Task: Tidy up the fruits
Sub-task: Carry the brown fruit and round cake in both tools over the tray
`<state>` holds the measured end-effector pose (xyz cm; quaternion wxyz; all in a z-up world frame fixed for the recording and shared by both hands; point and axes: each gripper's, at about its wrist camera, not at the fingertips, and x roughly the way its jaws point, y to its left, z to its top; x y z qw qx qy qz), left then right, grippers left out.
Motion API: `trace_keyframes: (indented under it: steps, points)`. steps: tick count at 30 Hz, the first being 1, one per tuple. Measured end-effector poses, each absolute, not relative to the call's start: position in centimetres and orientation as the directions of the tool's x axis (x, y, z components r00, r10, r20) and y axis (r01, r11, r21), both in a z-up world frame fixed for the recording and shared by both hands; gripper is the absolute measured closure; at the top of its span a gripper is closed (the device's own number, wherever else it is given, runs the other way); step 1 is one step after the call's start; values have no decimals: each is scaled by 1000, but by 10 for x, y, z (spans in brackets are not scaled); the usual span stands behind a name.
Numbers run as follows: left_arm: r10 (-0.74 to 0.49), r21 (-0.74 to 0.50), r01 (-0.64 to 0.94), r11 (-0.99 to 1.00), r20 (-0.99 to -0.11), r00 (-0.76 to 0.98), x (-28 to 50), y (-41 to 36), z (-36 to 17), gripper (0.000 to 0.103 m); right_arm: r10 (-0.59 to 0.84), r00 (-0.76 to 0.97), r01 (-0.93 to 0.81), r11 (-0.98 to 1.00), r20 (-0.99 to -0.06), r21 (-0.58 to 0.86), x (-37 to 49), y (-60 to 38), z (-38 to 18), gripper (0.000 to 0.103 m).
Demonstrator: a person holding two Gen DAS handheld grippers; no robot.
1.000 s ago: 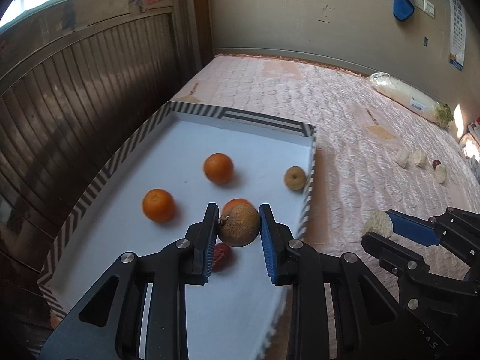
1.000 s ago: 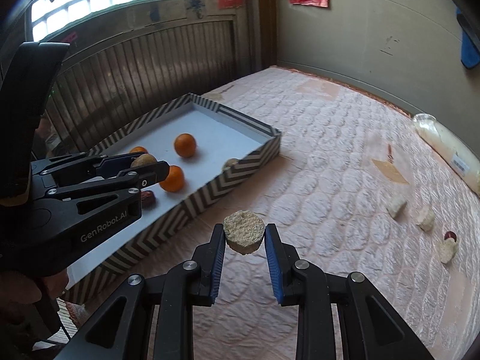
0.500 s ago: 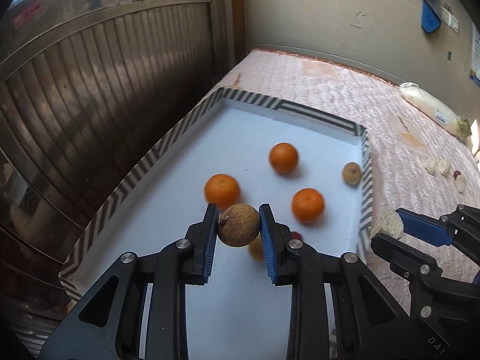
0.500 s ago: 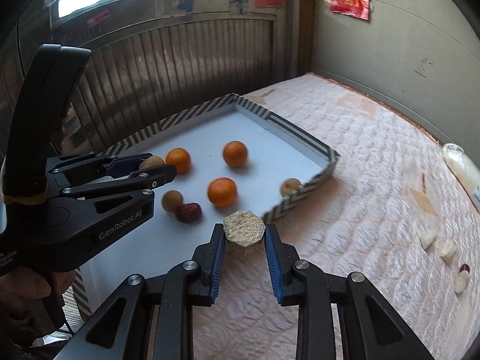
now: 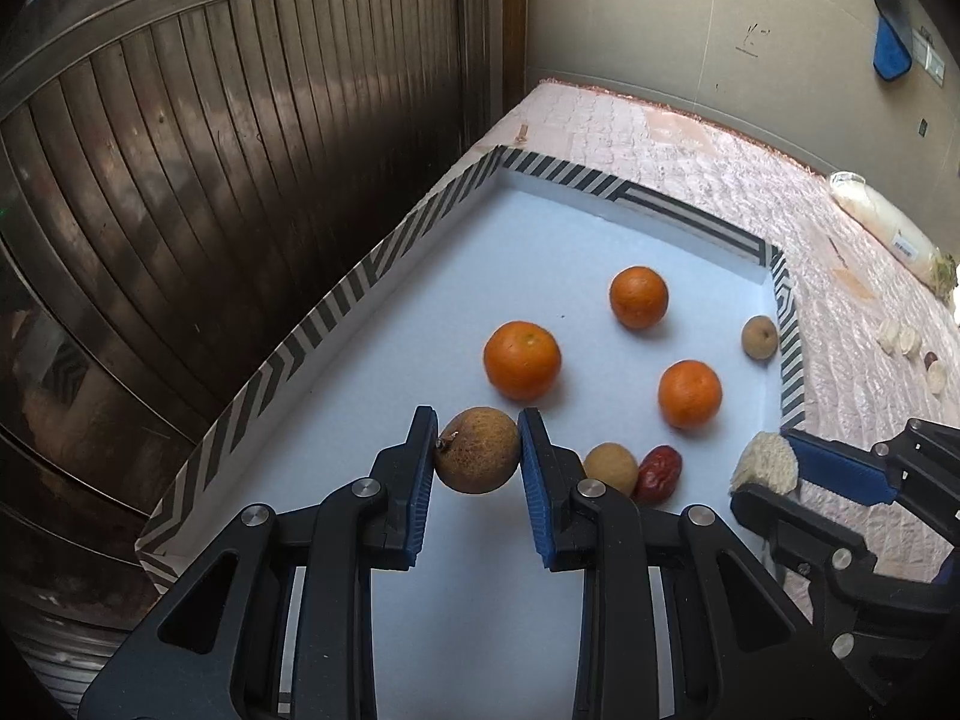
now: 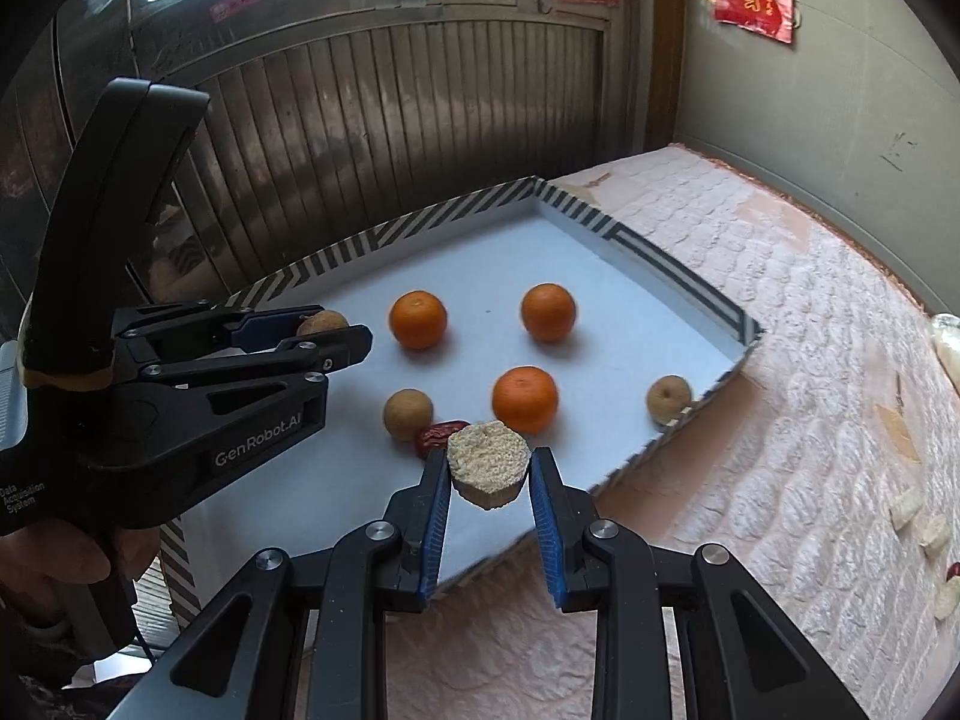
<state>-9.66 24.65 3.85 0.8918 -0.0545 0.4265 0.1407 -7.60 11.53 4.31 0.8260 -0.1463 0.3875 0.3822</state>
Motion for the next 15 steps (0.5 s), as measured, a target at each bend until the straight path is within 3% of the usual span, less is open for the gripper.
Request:
trace_keyframes:
  steps: [15]
  points:
    - [188, 1, -321, 947, -811, 554, -97, 260, 27, 76, 533, 290, -832, 551, -795, 65, -88, 169, 19, 77]
